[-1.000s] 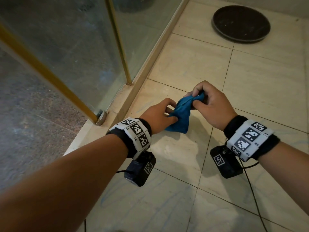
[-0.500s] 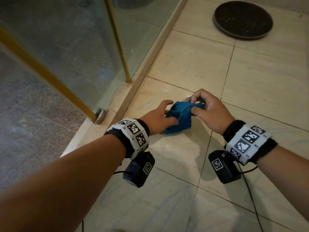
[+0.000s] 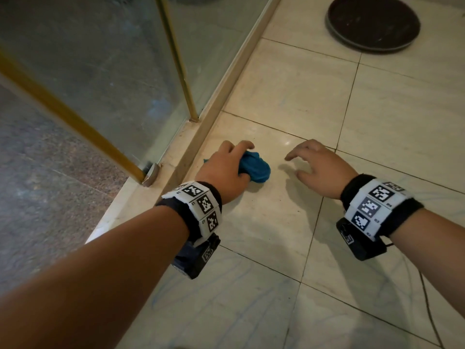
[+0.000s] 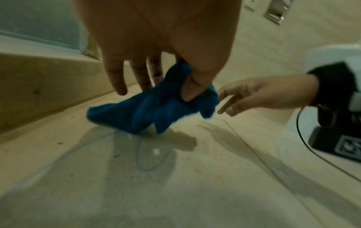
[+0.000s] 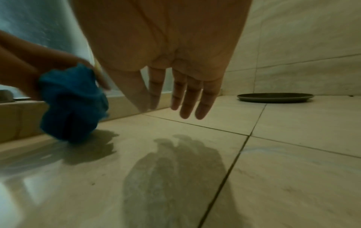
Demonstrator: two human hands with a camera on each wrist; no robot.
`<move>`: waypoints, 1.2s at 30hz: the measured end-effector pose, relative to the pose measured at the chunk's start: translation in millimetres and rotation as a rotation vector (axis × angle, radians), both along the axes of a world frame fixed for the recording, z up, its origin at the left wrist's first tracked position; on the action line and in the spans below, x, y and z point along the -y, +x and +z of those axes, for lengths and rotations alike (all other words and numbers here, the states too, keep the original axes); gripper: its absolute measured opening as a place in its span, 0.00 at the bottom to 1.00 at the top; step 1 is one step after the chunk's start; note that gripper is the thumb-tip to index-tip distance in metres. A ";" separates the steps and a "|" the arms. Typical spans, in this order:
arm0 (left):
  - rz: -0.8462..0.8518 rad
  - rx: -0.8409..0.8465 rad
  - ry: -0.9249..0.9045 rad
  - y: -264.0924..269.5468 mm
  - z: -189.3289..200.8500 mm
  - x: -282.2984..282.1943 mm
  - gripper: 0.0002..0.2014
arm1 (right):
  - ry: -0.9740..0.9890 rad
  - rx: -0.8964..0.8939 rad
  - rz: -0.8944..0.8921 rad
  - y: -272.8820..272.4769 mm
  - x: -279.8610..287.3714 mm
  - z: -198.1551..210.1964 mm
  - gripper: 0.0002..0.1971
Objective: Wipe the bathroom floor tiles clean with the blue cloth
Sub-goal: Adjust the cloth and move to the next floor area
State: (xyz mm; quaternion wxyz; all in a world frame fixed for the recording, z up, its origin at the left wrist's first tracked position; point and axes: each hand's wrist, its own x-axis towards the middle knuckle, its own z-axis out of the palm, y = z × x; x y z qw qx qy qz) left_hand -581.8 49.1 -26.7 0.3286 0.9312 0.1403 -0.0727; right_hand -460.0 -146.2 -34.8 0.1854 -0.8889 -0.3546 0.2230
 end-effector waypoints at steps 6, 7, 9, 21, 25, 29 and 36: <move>-0.269 -0.213 0.165 -8.7 -27.7 23.1 0.24 | -0.252 0.108 -0.062 9.8 -7.8 -22.8 0.29; -0.258 -0.172 0.176 -9.6 -30.5 24.8 0.22 | -0.296 0.116 -0.046 9.8 -10.4 -27.3 0.31; -0.183 -0.090 0.237 -7.6 -34.3 24.3 0.23 | -0.371 0.120 -0.026 7.1 -16.3 -36.8 0.36; -0.196 -0.340 0.159 32.7 -49.9 -3.4 0.40 | -0.364 0.157 -0.039 -3.9 -14.4 -58.1 0.42; -0.111 -0.310 0.105 30.5 -45.1 5.9 0.41 | -0.360 0.175 -0.048 -5.0 -14.9 -58.9 0.42; -0.182 -0.294 0.220 16.0 -58.2 18.0 0.33 | -0.363 0.169 -0.050 -3.4 -15.3 -58.6 0.42; -0.016 -0.227 0.152 32.3 -57.6 -8.1 0.33 | -0.341 0.167 -0.049 -4.9 -14.7 -58.8 0.41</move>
